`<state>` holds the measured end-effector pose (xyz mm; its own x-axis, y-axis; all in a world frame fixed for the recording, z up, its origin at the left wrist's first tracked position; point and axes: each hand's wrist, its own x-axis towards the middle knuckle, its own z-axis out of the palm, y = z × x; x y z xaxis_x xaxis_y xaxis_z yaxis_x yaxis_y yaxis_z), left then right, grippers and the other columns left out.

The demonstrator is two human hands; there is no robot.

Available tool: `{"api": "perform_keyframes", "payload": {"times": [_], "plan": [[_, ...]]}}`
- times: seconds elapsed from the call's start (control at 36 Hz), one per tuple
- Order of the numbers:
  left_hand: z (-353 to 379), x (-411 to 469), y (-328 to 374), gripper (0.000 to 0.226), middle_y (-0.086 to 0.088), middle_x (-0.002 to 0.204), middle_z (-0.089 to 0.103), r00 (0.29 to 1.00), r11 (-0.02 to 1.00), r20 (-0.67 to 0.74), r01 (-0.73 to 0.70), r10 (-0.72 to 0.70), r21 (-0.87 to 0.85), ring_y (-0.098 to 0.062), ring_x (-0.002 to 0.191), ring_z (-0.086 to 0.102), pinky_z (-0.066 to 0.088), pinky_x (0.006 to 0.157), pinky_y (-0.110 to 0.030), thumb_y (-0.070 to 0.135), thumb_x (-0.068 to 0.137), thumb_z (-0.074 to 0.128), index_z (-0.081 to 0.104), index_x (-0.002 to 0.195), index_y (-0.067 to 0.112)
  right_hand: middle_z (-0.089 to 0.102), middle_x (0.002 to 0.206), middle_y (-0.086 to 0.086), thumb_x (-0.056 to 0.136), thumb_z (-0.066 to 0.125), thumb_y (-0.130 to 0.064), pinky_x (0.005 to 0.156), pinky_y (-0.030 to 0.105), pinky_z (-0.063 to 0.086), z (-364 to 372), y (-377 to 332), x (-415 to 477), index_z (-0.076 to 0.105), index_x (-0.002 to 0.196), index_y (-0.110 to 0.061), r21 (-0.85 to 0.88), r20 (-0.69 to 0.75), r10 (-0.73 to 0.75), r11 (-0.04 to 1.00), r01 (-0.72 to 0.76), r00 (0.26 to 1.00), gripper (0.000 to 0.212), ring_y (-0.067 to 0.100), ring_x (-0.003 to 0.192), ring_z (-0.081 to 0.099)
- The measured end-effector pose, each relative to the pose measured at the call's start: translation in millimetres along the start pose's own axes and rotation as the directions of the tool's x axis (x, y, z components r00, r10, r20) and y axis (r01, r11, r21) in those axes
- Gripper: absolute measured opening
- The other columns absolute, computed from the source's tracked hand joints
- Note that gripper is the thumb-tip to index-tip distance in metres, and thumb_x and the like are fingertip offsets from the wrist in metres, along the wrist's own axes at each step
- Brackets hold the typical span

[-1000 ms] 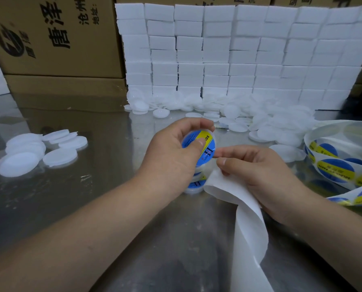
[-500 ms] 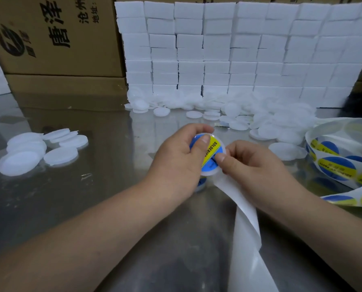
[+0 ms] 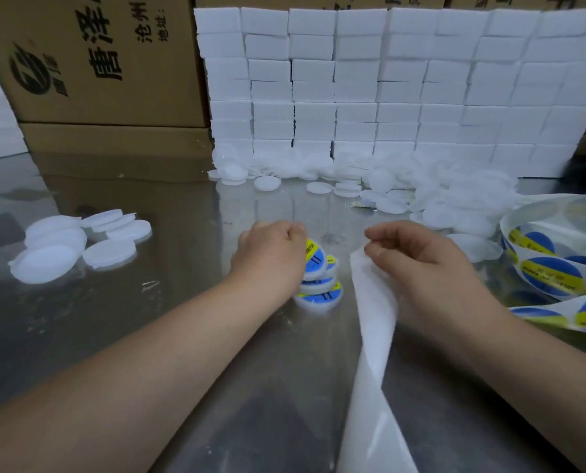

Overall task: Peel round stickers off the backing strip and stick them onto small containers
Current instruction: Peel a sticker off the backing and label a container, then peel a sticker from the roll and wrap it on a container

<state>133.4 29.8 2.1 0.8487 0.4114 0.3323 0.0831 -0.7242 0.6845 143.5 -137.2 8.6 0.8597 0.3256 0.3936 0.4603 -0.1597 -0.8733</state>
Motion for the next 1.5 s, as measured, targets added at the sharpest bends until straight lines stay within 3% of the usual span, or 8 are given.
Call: {"api": "perform_keyframes", "payload": {"times": [0.14, 0.25, 0.42, 0.58, 1.0, 1.19, 1.33, 1.5], "plan": [[3, -5, 6, 0.036, -0.001, 0.135, 0.045, 0.998, 0.976, -0.018, -0.057, 0.062, 0.210, -0.023, 0.126, 0.031, 0.024, 0.103, -0.032, 0.038, 0.095, 0.034, 0.054, 0.124, 0.031, 0.063, 0.102, -0.017, 0.080, 0.062, -0.007, 0.096, 0.028, 0.042, 3, -6, -6, 0.056, 0.094, -0.040, 0.043, 0.094, -0.072, 0.997, 0.069, 0.993, 0.036, 0.002, 0.101, 0.058], [-9, -20, 19, 0.025, 0.016, 0.084, 0.065, 0.981, 0.923, -0.075, -0.194, 0.180, -0.331, -0.006, 0.090, 0.057, 0.044, 0.081, -0.016, 0.035, 0.094, 0.038, 0.062, 0.088, 0.037, 0.065, 0.106, -0.021, 0.068, 0.058, -0.020, 0.096, 0.022, 0.042, 0, -11, -10, 0.058, 0.099, -0.039, 0.156, 0.146, -0.135, 0.981, 0.112, 0.980, 0.037, -0.005, 0.105, 0.057], [-13, -32, 34, 0.022, 0.004, 0.083, 0.071, 0.953, 0.608, 0.254, 0.106, 0.163, -0.787, -0.009, 0.081, 0.066, 0.051, 0.077, -0.022, 0.022, 0.093, 0.045, 0.067, 0.091, 0.019, 0.066, 0.111, -0.017, 0.069, 0.058, -0.011, 0.097, 0.022, 0.043, -4, -17, -16, 0.063, 0.099, -0.034, 0.277, 0.204, -0.256, 0.941, 0.195, 0.945, 0.038, 0.002, 0.111, 0.058], [-24, -29, 34, 0.043, -0.007, 0.078, 0.070, 0.903, 0.429, 0.379, 0.267, 0.200, -0.863, -0.024, 0.075, 0.065, 0.050, 0.075, -0.033, 0.046, 0.051, 0.059, 0.072, 0.083, 0.020, 0.070, 0.104, -0.013, 0.070, 0.058, -0.007, 0.078, 0.011, 0.045, -5, -24, -23, 0.065, 0.096, -0.022, 0.309, 0.272, -0.293, 0.929, 0.205, 0.917, 0.031, 0.002, 0.100, 0.063], [-22, -25, 36, 0.030, -0.013, 0.090, 0.069, 0.926, 0.343, 0.374, 0.338, 0.044, -0.877, -0.020, 0.067, 0.063, 0.054, 0.061, -0.027, -0.001, 0.084, 0.051, 0.064, 0.100, 0.019, 0.069, 0.093, -0.012, 0.074, 0.050, -0.028, 0.063, 0.022, 0.050, -4, -26, -23, 0.068, 0.094, -0.024, 0.040, 0.016, -0.453, 0.891, 0.452, 0.891, 0.027, 0.008, 0.073, 0.065], [-34, -20, 36, 0.016, 0.000, 0.065, 0.055, 0.862, 0.141, 0.506, 0.498, 0.025, -0.856, -0.014, 0.043, 0.051, 0.045, 0.045, -0.015, 0.015, 0.083, 0.048, 0.059, 0.095, 0.013, 0.066, 0.070, 0.004, 0.076, 0.054, -0.036, 0.066, 0.039, 0.052, -1, -20, -20, 0.065, 0.076, -0.032, -0.175, 0.088, -0.146, 0.972, 0.160, 0.985, 0.011, 0.023, 0.066, 0.062], [-37, -20, 37, 0.018, -0.001, 0.069, 0.055, 0.859, 0.143, 0.512, 0.505, 0.015, -0.851, -0.014, 0.053, 0.053, 0.048, 0.048, -0.017, 0.016, 0.085, 0.051, 0.058, 0.101, 0.013, 0.068, 0.074, -0.013, 0.085, 0.054, -0.027, 0.069, 0.008, 0.043, 3, -13, -15, 0.058, 0.063, -0.036, -0.400, 0.234, 0.073, 0.916, 0.028, 0.970, 0.024, -0.006, 0.078, 0.059], [-41, -22, 39, 0.027, -0.003, 0.059, 0.056, 0.872, 0.140, 0.480, 0.465, 0.100, -0.874, -0.016, 0.048, 0.053, 0.046, 0.048, -0.016, 0.027, 0.065, 0.053, 0.063, 0.082, 0.009, 0.069, 0.092, 0.011, 0.088, 0.054, -0.007, 0.074, 0.026, 0.057, 7, -7, -5, 0.042, 0.132, -0.010, 0.517, 0.189, 0.394, 0.738, -0.433, 0.899, 0.046, 0.021, 0.086, 0.070]]}}
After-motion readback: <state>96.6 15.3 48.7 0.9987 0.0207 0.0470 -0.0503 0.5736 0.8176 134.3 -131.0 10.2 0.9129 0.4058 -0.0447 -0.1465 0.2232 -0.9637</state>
